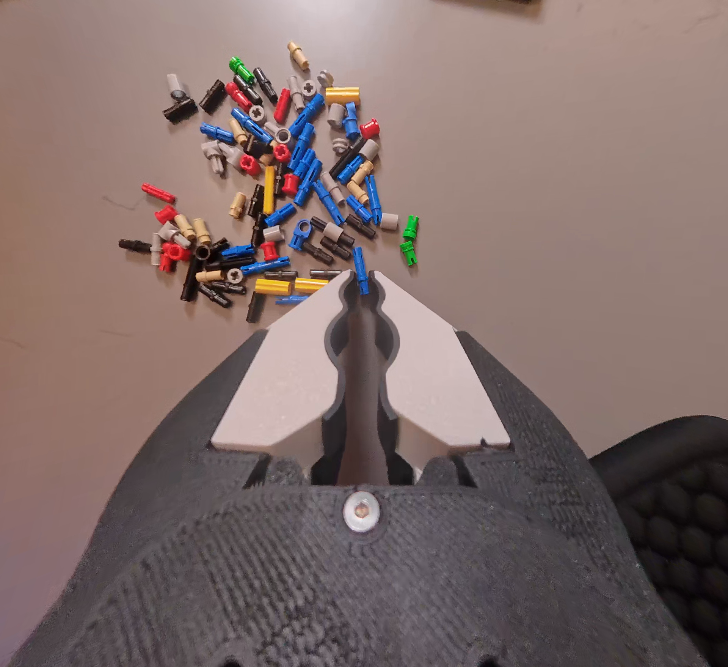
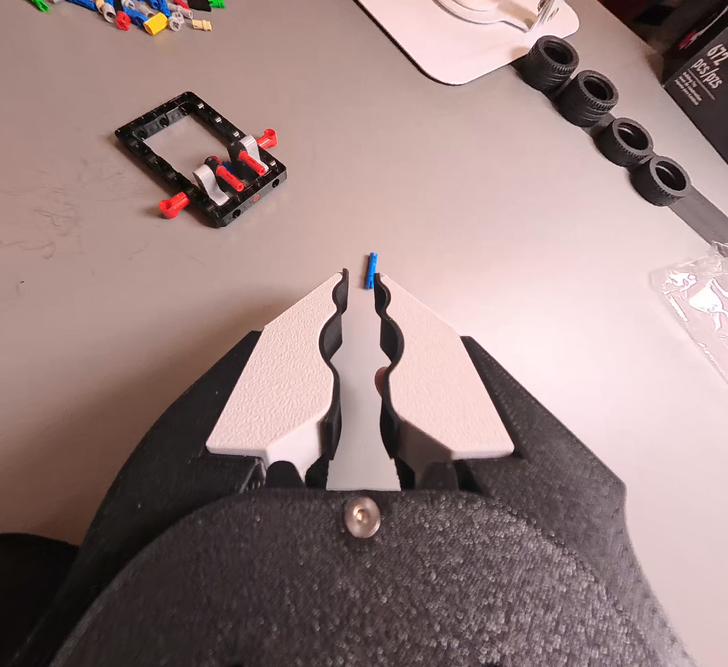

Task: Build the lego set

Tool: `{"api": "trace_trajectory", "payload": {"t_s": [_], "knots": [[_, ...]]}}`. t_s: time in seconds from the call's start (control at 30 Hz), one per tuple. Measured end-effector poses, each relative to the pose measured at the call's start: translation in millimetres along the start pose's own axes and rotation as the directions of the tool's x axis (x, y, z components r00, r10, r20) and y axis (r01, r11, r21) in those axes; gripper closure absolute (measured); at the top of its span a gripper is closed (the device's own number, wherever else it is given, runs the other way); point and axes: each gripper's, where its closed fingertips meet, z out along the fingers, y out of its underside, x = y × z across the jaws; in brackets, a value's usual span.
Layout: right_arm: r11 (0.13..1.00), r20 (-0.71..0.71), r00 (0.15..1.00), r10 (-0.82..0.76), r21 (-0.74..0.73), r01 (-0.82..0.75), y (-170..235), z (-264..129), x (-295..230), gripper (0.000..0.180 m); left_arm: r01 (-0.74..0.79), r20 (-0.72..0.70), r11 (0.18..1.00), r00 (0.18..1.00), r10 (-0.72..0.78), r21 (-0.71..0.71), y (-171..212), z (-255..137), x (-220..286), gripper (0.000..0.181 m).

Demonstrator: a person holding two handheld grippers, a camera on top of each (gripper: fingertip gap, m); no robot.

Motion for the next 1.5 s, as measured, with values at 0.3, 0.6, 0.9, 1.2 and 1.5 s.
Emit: {"api": "trace_trajectory", "payload": {"t_s": [0.3, 0.6, 0.9, 1.2, 1.5], "knots": [[0.943, 0.259, 0.959, -0.112, 0.333, 0.02, -62.2, -25.6, -73.1, 0.168, 0.061, -0.199, 0.894, 0.979, 0.033, 0.445, -90.5, -37.7, 51.8, 0.176], [0.881, 0.535, 0.841, -0.08, 0.433, -0.191, -92.6, -40.1, -138.6, 0.166, 0.403, -0.658, 0.725, 0.748, 0.091, 0.558, -177.6, -8.3, 154.2, 0.177], [0.874, 0.629, 0.775, -0.061, 0.409, -0.263, -92.9, -46.0, -146.1, 0.168, 0.375, -0.623, 0.716, 0.775, 0.107, 0.589, -183.8, -6.5, 155.7, 0.176], [0.922, 0.625, 0.78, -0.011, 0.309, -0.234, -79.2, -33.8, -133.9, 0.177, 0.32, -0.571, 0.76, 0.817, 0.081, 0.565, -176.7, 4.2, 152.1, 0.158], [0.948, 0.218, 0.939, 0.266, -0.234, -0.214, 12.5, 16.3, 7.0, 0.178, 0.2, -0.186, 0.763, 0.977, -0.106, 0.614, -151.5, -20.4, 50.5, 0.153]]}}
